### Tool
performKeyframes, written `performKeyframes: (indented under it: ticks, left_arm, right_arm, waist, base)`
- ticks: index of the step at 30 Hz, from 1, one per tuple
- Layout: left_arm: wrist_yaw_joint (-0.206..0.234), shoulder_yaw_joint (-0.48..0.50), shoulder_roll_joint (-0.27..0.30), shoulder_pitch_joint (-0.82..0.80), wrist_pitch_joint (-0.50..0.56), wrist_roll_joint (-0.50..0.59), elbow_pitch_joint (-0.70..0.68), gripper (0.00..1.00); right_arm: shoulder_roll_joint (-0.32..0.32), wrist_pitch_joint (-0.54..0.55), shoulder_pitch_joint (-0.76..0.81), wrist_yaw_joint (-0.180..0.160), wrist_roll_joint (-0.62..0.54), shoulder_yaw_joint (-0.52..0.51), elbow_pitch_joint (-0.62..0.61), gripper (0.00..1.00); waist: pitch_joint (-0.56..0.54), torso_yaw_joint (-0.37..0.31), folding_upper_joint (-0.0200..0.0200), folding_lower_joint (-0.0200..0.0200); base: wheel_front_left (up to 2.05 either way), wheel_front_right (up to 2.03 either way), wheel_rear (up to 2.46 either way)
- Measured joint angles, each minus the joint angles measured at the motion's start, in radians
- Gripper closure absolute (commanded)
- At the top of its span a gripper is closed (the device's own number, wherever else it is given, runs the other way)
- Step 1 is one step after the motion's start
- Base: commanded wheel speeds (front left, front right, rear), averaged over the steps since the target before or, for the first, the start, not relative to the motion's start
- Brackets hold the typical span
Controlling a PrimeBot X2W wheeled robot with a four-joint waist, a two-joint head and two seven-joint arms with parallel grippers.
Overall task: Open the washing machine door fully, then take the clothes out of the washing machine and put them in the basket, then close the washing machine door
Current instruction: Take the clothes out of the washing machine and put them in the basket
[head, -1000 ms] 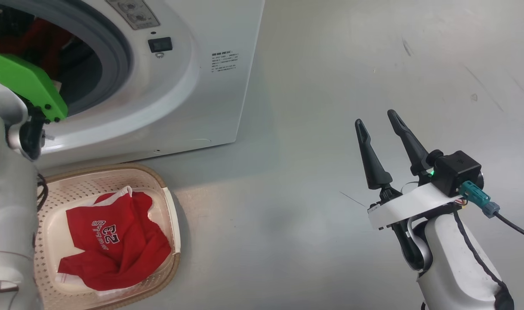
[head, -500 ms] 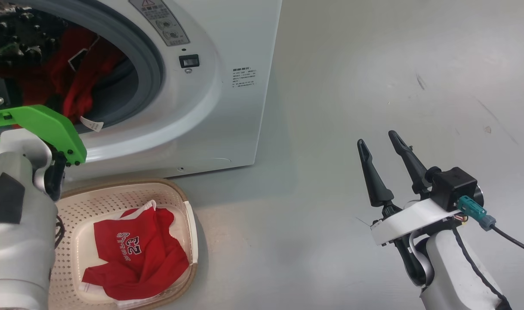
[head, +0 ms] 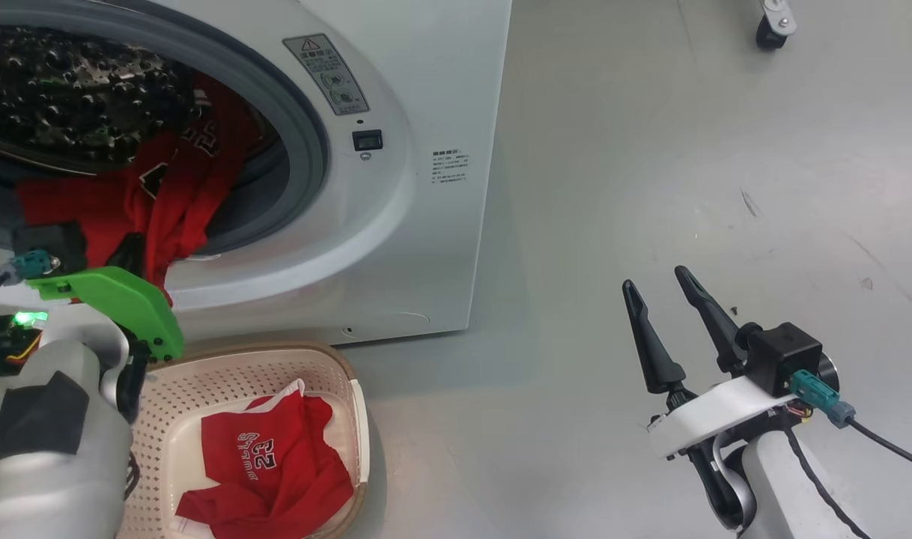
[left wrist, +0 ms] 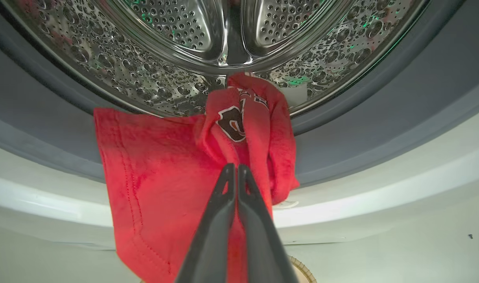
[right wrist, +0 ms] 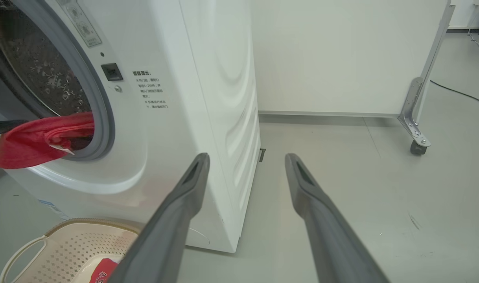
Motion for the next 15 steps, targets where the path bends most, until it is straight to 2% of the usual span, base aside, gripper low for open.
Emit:
performKeyframes:
  ticks: [15]
  left_arm:
    - [-0.003, -0.032, -0.020, 0.072, -0.158, -0.016, -0.108, 1.00]
  right_arm:
    - [-0.002, 0.000, 0.030, 0.000, 0.000, -0.006, -0.001, 0.00]
  waist:
    - [-0.057, 0.043, 0.0000, 0.0000]
  base:
    - [0.00, 0.00, 0.00]
